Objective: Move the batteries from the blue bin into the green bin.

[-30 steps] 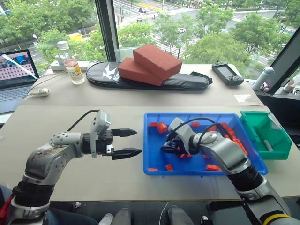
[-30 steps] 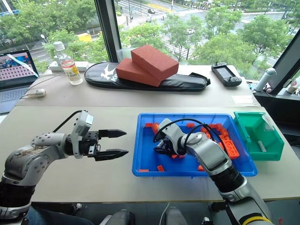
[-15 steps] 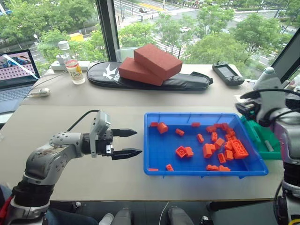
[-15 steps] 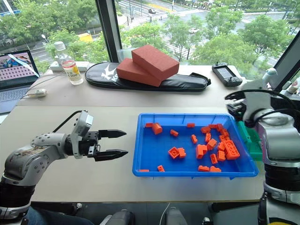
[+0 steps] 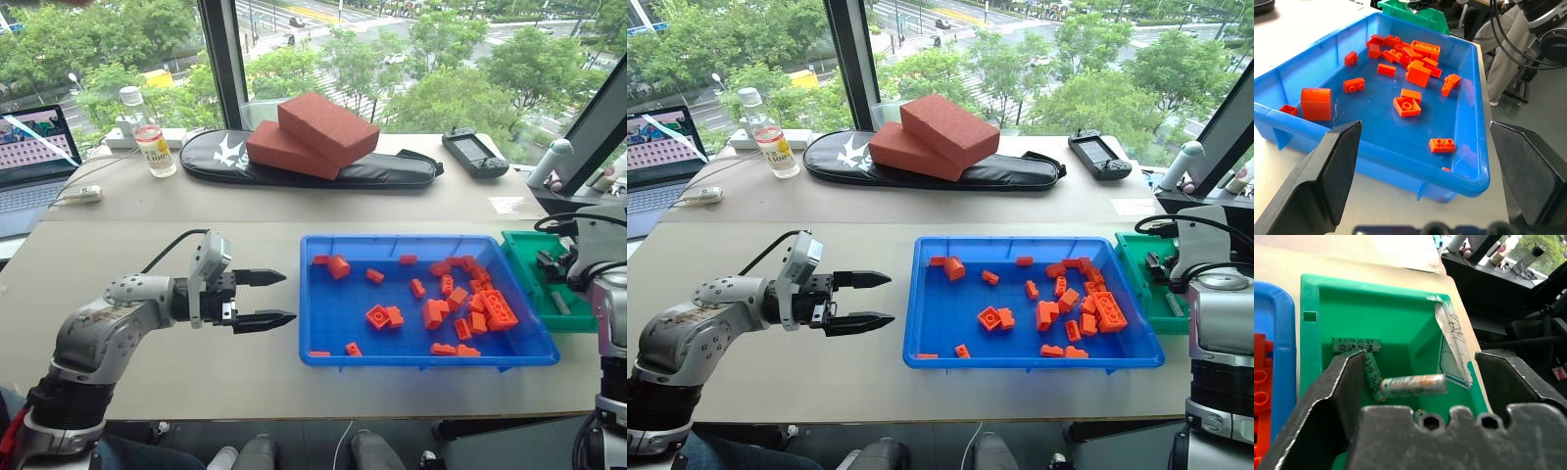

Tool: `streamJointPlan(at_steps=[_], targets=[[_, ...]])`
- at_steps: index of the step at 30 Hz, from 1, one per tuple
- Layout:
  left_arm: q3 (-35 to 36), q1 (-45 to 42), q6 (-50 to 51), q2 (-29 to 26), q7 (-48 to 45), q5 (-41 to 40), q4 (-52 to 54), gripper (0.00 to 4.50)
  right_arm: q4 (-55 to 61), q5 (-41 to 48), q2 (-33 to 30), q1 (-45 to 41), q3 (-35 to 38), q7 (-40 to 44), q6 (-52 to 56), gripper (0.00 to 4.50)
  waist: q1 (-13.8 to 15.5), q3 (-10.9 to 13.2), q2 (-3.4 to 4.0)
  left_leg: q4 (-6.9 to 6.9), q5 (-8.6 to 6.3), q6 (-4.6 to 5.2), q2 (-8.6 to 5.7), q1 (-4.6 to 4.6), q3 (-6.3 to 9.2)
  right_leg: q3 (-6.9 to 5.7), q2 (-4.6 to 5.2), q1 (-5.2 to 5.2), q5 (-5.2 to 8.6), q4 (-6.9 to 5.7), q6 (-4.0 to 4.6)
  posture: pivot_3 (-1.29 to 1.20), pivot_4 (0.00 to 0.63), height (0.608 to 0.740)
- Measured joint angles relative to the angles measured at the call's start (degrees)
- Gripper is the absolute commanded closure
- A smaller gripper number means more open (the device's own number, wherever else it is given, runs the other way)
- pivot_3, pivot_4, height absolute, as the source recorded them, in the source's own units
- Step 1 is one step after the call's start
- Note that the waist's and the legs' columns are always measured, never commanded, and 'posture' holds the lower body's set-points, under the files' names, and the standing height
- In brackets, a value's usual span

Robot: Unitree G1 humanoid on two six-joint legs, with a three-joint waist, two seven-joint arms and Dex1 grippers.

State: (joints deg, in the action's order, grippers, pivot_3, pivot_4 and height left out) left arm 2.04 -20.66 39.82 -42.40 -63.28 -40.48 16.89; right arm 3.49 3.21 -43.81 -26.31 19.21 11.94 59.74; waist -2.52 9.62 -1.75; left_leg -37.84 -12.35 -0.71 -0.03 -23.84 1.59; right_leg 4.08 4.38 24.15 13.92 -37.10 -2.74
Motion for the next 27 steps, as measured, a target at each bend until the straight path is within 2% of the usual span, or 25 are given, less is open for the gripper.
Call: streamJointPlan(at_steps=[6, 10, 11, 14, 18, 22, 27], targets=[[0.0, 0.0, 0.0, 0.0, -0.1, 0.0, 0.0, 0.0, 3.3, 1.5, 1.0, -3.7, 1.0, 0.6, -1.9, 0.01, -0.1, 0.0, 0.01, 0.0, 0.0, 0.0, 0.04, 0.0, 0.01, 0.0, -0.04, 0.01, 0.0, 0.0, 0.0, 0.0, 0.15, 0.74], [0.0, -0.4, 0.0, 0.0, -0.2, -0.1, -0.1, 0.0, 14.9, 11.6, 3.1, -2.9, -0.6, 11.0, -2.3, 0.01, -0.1, 0.0, 0.01, 0.0, 0.0, 0.0, 0.05, 0.0, 0.05, -0.02, -0.04, -0.02, 0.0, 0.0, 0.0, 0.0, 0.15, 0.74], [0.0, -0.6, 0.0, 0.1, -0.2, -0.2, 0.0, 0.0, 17.9, 13.5, 3.0, -1.8, -1.6, 13.5, -2.4, 0.01, 0.0, 0.0, 0.0, 0.0, 0.0, 0.0, 0.05, -0.01, 0.09, -0.06, -0.04, -0.03, 0.0, 0.01, 0.0, 0.0, 0.15, 0.74], [0.9, -1.1, 0.2, 0.4, -0.2, -1.4, 0.0, 0.0, 31.7, 21.2, -1.2, 9.5, -5.2, 25.7, -5.3, 0.01, 0.9, 0.0, -0.01, -0.03, -0.06, 0.07, 0.0, -0.13, 0.25, -0.17, 0.0, -0.04, 0.02, 0.08, -0.04, 0.0, 0.15, 0.74], [1.3, -1.5, 0.3, 0.5, -0.2, -1.9, 0.0, 0.0, 39.6, 26.3, -5.4, 21.9, -4.8, 36.5, -9.8, 0.01, 1.4, 0.0, -0.01, -0.06, -0.05, 0.07, -0.04, -0.17, 0.19, -0.15, 0.04, -0.04, 0.03, 0.14, -0.06, 0.0, 0.15, 0.74], [1.3, -1.5, 0.3, 0.5, 0.0, -2.2, 0.0, 0.0, 39.7, 27.2, -5.8, 23.8, -2.7, 38.4, -13.5, 0.01, 0.8, 0.0, -0.02, -0.07, -0.02, 0.03, 0.06, 0.14, 0.08, -0.08, -0.07, -0.2, 0.02, 0.02, -0.05, 0.0, 0.15, 0.74], [1.3, -1.5, 0.3, 0.5, 0.2, -2.4, 0.0, 0.0, 38.1, 27.0, -5.9, 23.8, -2.5, 37.7, -16.4, 0.01, 0.7, 0.0, -0.02, -0.08, -0.01, 0.01, 0.07, 0.09, 0.1, -0.08, -0.08, -0.19, 0.02, 0.03, -0.04, 0.0, 0.15, 0.74]])
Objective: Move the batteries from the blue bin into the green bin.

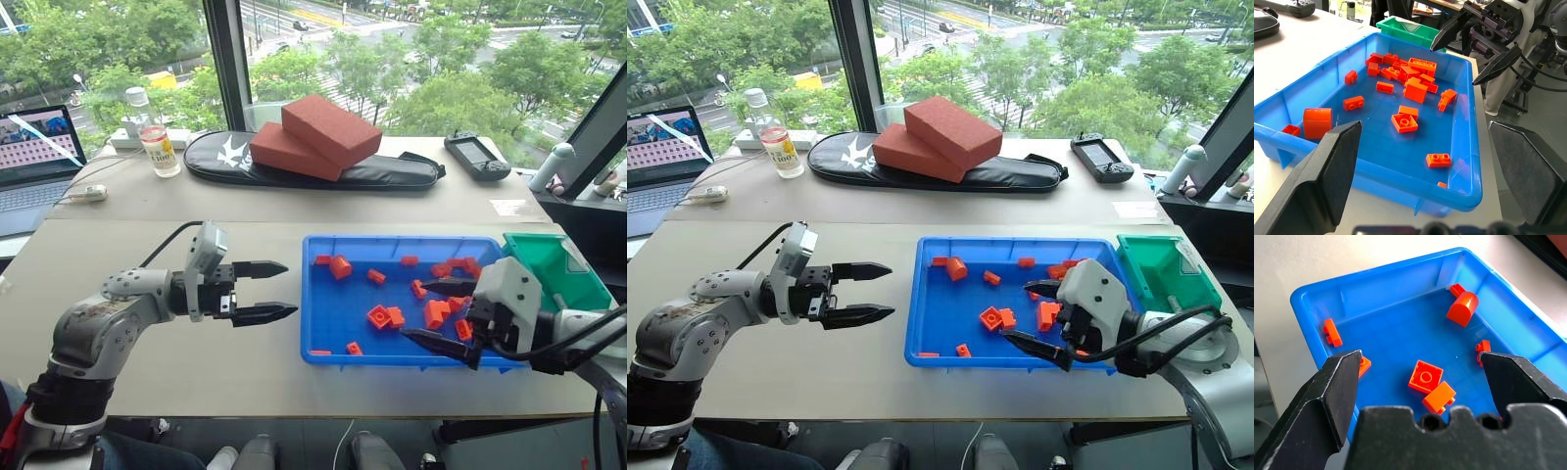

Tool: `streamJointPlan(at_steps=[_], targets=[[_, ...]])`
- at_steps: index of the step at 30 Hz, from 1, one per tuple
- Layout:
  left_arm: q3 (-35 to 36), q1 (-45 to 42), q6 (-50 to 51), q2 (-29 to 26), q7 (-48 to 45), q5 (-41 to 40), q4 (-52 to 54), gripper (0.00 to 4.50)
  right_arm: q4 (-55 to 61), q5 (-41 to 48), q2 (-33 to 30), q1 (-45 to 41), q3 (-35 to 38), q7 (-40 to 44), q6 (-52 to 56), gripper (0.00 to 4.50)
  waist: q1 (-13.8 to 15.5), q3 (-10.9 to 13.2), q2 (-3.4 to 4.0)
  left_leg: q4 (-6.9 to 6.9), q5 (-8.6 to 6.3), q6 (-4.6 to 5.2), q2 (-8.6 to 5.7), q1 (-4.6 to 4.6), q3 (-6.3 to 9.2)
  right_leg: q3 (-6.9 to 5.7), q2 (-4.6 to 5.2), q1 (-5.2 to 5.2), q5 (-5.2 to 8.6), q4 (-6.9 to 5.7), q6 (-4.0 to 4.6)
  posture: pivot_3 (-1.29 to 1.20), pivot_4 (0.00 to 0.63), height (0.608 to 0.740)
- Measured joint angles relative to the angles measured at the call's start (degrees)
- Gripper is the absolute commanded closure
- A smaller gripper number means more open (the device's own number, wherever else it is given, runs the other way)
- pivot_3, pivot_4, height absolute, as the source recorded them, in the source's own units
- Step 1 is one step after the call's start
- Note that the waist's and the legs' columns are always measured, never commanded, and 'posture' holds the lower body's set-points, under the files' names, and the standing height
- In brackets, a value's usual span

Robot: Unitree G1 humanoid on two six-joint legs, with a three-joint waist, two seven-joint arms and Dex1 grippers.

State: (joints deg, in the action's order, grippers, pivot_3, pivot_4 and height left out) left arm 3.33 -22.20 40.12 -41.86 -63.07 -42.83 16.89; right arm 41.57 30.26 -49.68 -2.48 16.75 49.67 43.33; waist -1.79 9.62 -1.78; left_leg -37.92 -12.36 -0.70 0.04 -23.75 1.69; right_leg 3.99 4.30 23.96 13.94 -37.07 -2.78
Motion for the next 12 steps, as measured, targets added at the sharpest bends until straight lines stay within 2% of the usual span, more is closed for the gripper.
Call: streamJointPlan(at_steps=[12], targets=[[0.0, -0.6, 0.0, 0.0, 0.0, 0.0, 0.0, 0.0, -1.1, -0.2, 0.0, 0.2, -0.9, -1.2, -2.2, 0.01, 0.3, 0.0, 0.0, 0.0, 0.0, 0.0, -0.02, -0.02, 0.0, 0.0, 0.03, 0.01, 0.0, 0.0, 0.0, 0.0, 0.15, 0.74]])
